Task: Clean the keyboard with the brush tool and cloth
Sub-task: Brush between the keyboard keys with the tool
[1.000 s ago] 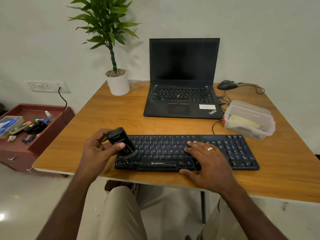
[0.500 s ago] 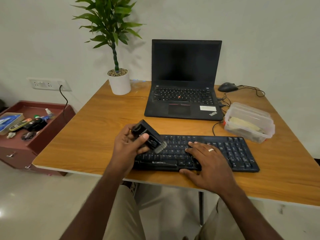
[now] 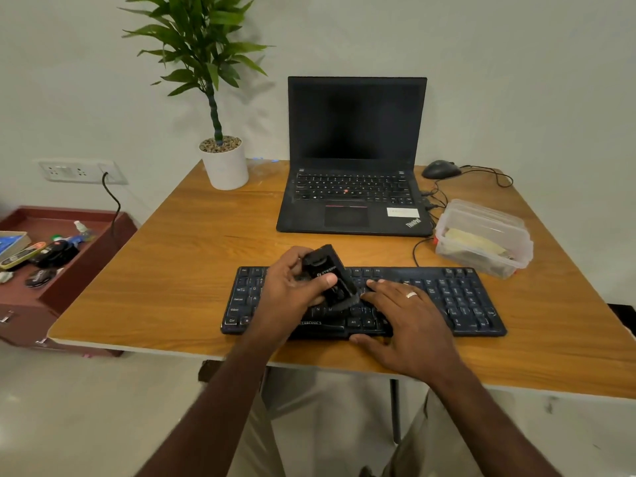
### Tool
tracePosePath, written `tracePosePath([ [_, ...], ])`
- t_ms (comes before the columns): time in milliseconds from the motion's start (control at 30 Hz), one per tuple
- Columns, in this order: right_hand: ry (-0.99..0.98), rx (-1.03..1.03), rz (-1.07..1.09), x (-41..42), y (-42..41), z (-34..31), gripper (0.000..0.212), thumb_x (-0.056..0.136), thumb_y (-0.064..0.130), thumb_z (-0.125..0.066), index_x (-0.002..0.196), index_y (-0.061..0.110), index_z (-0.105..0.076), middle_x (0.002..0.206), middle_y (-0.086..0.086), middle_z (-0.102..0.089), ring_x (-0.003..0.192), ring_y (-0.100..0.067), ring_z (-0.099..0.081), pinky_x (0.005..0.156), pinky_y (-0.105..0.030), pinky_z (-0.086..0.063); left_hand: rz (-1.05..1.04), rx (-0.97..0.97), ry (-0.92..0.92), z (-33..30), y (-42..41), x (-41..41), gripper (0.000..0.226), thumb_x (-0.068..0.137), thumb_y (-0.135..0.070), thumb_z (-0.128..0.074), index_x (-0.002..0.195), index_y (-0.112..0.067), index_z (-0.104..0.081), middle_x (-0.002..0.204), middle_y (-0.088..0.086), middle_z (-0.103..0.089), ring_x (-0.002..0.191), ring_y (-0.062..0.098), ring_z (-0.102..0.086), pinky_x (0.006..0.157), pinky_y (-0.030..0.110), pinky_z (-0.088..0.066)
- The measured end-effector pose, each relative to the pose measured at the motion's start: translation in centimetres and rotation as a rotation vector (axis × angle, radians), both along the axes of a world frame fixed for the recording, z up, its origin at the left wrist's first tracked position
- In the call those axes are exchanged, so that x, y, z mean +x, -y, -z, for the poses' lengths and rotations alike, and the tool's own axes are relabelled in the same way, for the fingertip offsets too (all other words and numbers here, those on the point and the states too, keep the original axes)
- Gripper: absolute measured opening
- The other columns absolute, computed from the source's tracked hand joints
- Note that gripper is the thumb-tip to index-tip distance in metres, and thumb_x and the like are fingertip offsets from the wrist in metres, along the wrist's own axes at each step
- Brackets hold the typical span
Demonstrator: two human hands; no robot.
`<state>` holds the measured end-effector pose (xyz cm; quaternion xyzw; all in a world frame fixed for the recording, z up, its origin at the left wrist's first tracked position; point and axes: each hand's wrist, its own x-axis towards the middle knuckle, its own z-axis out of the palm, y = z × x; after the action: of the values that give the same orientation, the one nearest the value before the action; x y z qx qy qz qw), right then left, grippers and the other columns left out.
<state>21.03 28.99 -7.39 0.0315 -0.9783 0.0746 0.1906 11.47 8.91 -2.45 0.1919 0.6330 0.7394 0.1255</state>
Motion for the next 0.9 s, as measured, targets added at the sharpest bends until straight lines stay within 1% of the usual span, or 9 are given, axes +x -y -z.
tracePosePath([
  [67,0.002,0.000,0.000,0.0,0.0,0.0,0.073,0.082,0.081,-0.051,0.128,0.025,-0.064,0.140,0.003,-0.059,0.130,-0.018,-0.053,0.113,-0.043,-0.036,-0.067,0.104,0.099,-0.1,0.5,-0.1,0.021,0.090,0.002,-0.066,0.105,-0.010,-0.059,0.101,0.008,-0.072,0.095,0.025,-0.073,0.064,0.026,-0.059],
  [100,0.001,0.001,0.001,0.0,0.0,0.0,0.073,0.082,0.081,-0.051,0.128,0.026,-0.064,0.140,0.004,-0.059,0.130,-0.017,-0.052,0.113,-0.043,-0.035,-0.100,0.107,0.102,-0.3,1.2,-0.3,0.021,0.090,0.002,-0.066,0.104,-0.011,-0.059,0.100,0.007,-0.073,0.095,0.024,-0.073,0.063,0.025,-0.059],
  [233,0.001,0.003,0.001,-0.1,-0.1,-0.1,0.073,0.082,0.081,-0.050,0.128,0.026,-0.064,0.141,0.004,-0.059,0.130,-0.017,-0.052,0.113,-0.042,-0.035,-0.156,-0.077,-0.026,-1.0,5.0,-1.4,0.025,0.087,0.004,-0.068,0.105,-0.010,-0.059,0.096,-0.001,-0.074,0.090,0.021,-0.075,0.068,0.034,-0.063],
  [400,0.015,0.000,-0.003,-0.1,0.0,0.0,0.074,0.082,0.082,-0.049,0.128,0.026,-0.064,0.141,0.004,-0.059,0.130,-0.017,-0.052,0.113,-0.042,-0.034,-0.027,-0.110,-0.045,-1.0,4.3,-0.7,0.027,0.085,0.007,-0.069,0.108,-0.001,-0.057,0.103,0.006,-0.072,0.095,0.026,-0.074,0.073,0.034,-0.062],
  [533,0.042,-0.053,-0.029,0.0,0.0,-0.1,0.077,0.082,0.082,-0.049,0.130,0.024,-0.062,0.142,0.003,-0.058,0.132,-0.017,-0.051,0.115,-0.045,-0.035,0.059,-0.108,-0.071,-0.1,0.1,0.6,0.026,0.086,0.001,-0.072,0.107,-0.004,-0.057,0.111,0.016,-0.068,0.098,0.035,-0.072,0.078,0.048,-0.062],
  [633,0.013,-0.174,-0.083,0.7,-1.2,-0.6,0.076,0.080,0.080,-0.056,0.130,0.024,-0.062,0.141,0.005,-0.058,0.135,-0.011,-0.047,0.115,-0.048,-0.036,0.027,-0.025,-0.010,-0.1,-0.9,0.7,0.023,0.087,0.001,-0.071,0.105,-0.003,-0.056,0.104,0.011,-0.071,0.097,0.031,-0.073,0.075,0.041,-0.062],
  [733,-0.017,-0.131,-0.020,2.0,-3.5,-0.9,0.077,0.077,0.081,-0.057,0.131,0.026,-0.062,0.143,0.006,-0.057,0.138,-0.012,-0.045,0.118,-0.051,-0.029,-0.060,0.057,0.060,-0.4,0.6,-0.1,0.022,0.088,0.002,-0.068,0.102,-0.011,-0.058,0.099,0.001,-0.073,0.097,0.025,-0.073,0.068,0.029,-0.060],
  [833,-0.006,-0.096,0.068,2.6,-4.9,-0.4,0.081,0.074,0.085,-0.054,0.129,0.027,-0.064,0.143,0.006,-0.057,0.137,-0.014,-0.047,0.118,-0.050,-0.028,-0.084,-0.037,-0.004,-0.4,2.2,-0.9,0.023,0.088,0.003,-0.068,0.099,-0.013,-0.058,0.098,0.001,-0.073,0.093,0.024,-0.075,0.068,0.031,-0.061],
  [900,0.000,-0.083,0.083,2.5,-4.8,-0.1,0.081,0.073,0.085,-0.053,0.127,0.026,-0.065,0.142,0.005,-0.058,0.135,-0.016,-0.049,0.117,-0.050,-0.030,-0.046,-0.064,-0.027,-0.6,2.3,-0.9,0.022,0.087,0.005,-0.069,0.101,-0.006,-0.057,0.101,0.006,-0.071,0.093,0.026,-0.075,0.072,0.036,-0.062],
])
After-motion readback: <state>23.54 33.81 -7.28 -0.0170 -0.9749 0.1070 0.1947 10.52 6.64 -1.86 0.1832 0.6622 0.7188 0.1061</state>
